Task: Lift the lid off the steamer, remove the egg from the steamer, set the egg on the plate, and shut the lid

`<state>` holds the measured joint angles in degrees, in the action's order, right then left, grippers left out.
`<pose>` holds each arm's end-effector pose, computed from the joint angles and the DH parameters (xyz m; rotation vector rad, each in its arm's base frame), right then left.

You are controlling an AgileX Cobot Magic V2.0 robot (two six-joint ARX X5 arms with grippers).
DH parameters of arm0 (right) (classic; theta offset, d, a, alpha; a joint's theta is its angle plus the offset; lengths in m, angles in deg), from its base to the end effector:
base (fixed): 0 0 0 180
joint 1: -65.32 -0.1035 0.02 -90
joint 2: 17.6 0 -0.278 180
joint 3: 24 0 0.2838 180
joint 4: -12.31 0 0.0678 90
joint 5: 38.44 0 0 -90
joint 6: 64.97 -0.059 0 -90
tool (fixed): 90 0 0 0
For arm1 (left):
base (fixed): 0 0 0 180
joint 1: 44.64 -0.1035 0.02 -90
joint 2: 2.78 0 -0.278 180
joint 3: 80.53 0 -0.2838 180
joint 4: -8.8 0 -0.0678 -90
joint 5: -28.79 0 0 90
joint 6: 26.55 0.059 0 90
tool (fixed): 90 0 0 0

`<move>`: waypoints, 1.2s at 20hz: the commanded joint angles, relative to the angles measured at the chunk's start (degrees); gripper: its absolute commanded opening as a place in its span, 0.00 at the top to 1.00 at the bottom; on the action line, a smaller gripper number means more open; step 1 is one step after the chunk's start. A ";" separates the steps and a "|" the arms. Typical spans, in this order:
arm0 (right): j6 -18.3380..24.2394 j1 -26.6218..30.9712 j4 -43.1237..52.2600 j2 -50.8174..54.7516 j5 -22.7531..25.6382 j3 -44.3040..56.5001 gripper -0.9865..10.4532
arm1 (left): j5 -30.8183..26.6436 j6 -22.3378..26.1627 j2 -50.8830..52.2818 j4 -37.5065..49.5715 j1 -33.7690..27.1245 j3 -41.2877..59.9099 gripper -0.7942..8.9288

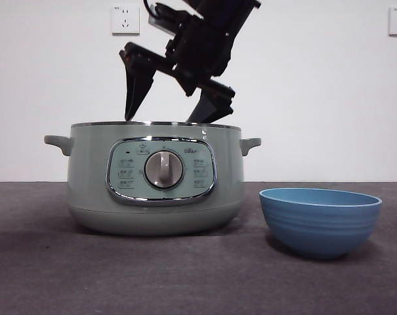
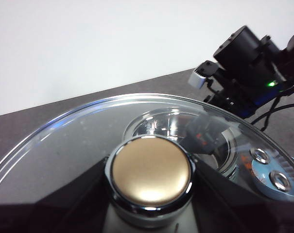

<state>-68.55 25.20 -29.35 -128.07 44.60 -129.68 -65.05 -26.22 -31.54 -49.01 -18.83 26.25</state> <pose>0.3679 0.3193 0.2487 -0.1818 0.8212 0.7490 0.0936 -0.0409 0.4068 0.0656 0.2255 -0.3824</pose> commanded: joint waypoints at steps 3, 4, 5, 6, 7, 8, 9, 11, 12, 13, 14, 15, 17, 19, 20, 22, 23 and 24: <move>0.35 -0.17 2.86 -3.26 1.36 -0.20 0.39 | 0.07 -0.55 0.63 2.62 0.09 -0.24 0.93; 0.35 -0.17 3.23 -3.91 1.38 -0.20 0.39 | 0.07 -0.55 0.63 2.62 0.09 -0.24 0.93; 0.37 -0.17 3.67 -4.55 1.38 -0.20 0.39 | 0.07 -0.55 0.63 2.62 0.09 -0.24 0.93; 0.35 -0.17 4.02 -5.03 1.40 -0.20 0.39 | 0.07 -0.55 0.63 2.60 0.09 -0.24 0.93; 0.35 -0.20 4.42 -5.53 1.38 -0.20 0.39 | 0.07 -0.55 0.63 2.60 0.09 -0.24 0.93; 0.09 -0.26 4.76 -5.95 1.38 -0.20 0.39 | 0.07 -0.55 0.63 2.60 0.09 -0.24 0.93; -0.07 -0.26 4.85 -6.27 1.40 -0.20 0.39 | 0.07 -0.55 0.63 2.60 0.09 -0.24 0.93; -0.09 -0.26 4.85 -7.17 1.38 -0.20 0.39 | 0.09 -0.55 0.63 2.60 0.09 -0.24 0.93; -0.07 -0.26 4.85 -7.80 1.38 -0.20 0.39 | 0.11 -0.55 0.63 2.60 0.09 -0.24 0.93; -0.07 -0.26 4.87 -8.35 1.40 -0.20 0.39 | 0.09 -0.55 0.63 2.58 0.09 -0.22 0.93; -0.09 -0.35 4.92 -8.92 1.42 -0.20 0.39 | 0.11 -0.55 0.63 2.58 0.09 -0.24 0.93; -0.33 -0.35 4.90 -9.25 1.44 -0.20 0.39 | 0.09 -0.52 0.63 2.56 0.09 -0.24 0.93; -0.48 -0.35 4.98 -9.66 1.55 -0.20 0.40 | 0.11 -0.48 0.63 2.51 0.09 -0.24 0.93; -0.50 -0.35 4.98 -9.88 2.80 -0.20 0.44 | 0.11 -0.33 0.63 2.49 0.09 -0.24 0.93; -0.66 -0.35 4.98 -10.05 2.78 -0.20 0.45 | 0.11 -0.33 0.63 2.45 0.09 -0.24 0.93; -1.57 -0.35 4.94 -10.78 2.75 -0.20 0.45 | 0.11 -0.28 0.63 2.43 0.09 -0.24 0.93; -2.05 -0.35 5.01 -11.04 2.71 -0.20 0.47 | 0.09 -0.28 0.63 2.36 0.09 -0.24 0.93; -2.03 -0.35 5.03 -11.15 2.58 -0.20 0.53 | 0.09 -0.26 0.63 2.21 0.09 -0.24 0.93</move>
<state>-69.83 25.09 -24.30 -137.67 47.12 -129.86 -65.02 -26.19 -31.54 -49.27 -18.83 26.25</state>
